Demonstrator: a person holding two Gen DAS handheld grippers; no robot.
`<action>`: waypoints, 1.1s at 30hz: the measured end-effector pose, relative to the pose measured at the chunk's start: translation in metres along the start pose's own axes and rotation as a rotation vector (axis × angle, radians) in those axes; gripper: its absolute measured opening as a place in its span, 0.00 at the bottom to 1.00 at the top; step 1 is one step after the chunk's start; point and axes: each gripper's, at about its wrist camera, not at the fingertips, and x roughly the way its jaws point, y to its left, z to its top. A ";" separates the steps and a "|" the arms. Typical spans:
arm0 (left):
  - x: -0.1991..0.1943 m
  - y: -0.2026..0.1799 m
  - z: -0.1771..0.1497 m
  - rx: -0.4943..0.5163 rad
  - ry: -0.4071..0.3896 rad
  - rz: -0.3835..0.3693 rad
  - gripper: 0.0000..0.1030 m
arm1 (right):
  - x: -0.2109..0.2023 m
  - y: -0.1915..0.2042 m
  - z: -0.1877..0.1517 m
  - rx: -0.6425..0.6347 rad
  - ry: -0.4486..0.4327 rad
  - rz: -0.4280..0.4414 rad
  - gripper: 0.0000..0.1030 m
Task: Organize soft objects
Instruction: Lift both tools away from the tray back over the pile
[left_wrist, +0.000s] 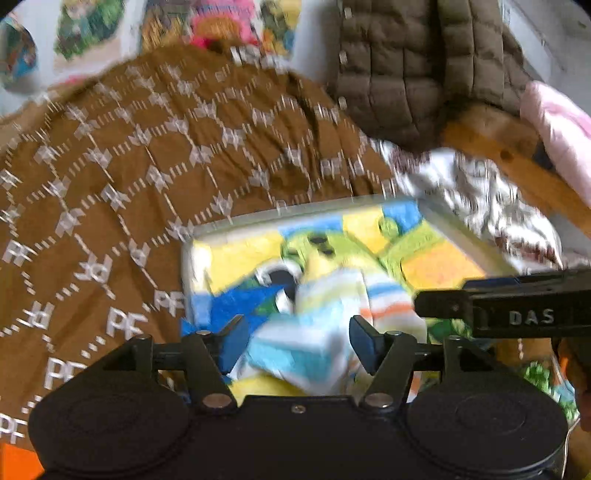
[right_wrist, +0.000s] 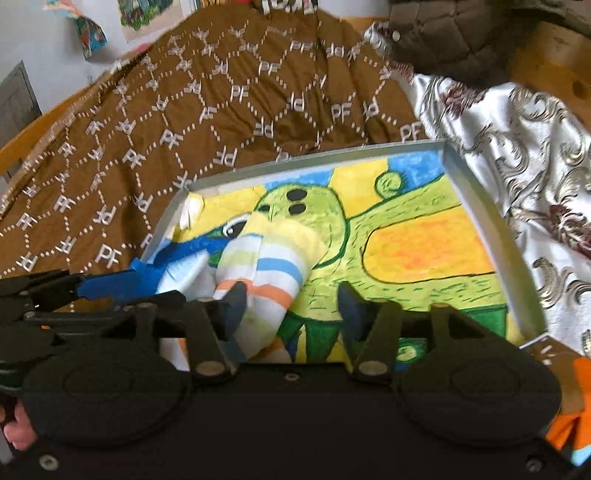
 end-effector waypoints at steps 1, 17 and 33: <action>-0.007 -0.001 0.001 -0.005 -0.032 0.015 0.71 | -0.006 0.000 0.005 0.008 -0.018 -0.002 0.56; -0.135 -0.022 0.011 -0.010 -0.359 0.130 0.99 | -0.128 0.006 0.002 -0.016 -0.300 -0.004 0.99; -0.236 -0.026 -0.040 -0.003 -0.428 0.137 0.99 | -0.226 0.039 -0.044 -0.260 -0.454 0.034 1.00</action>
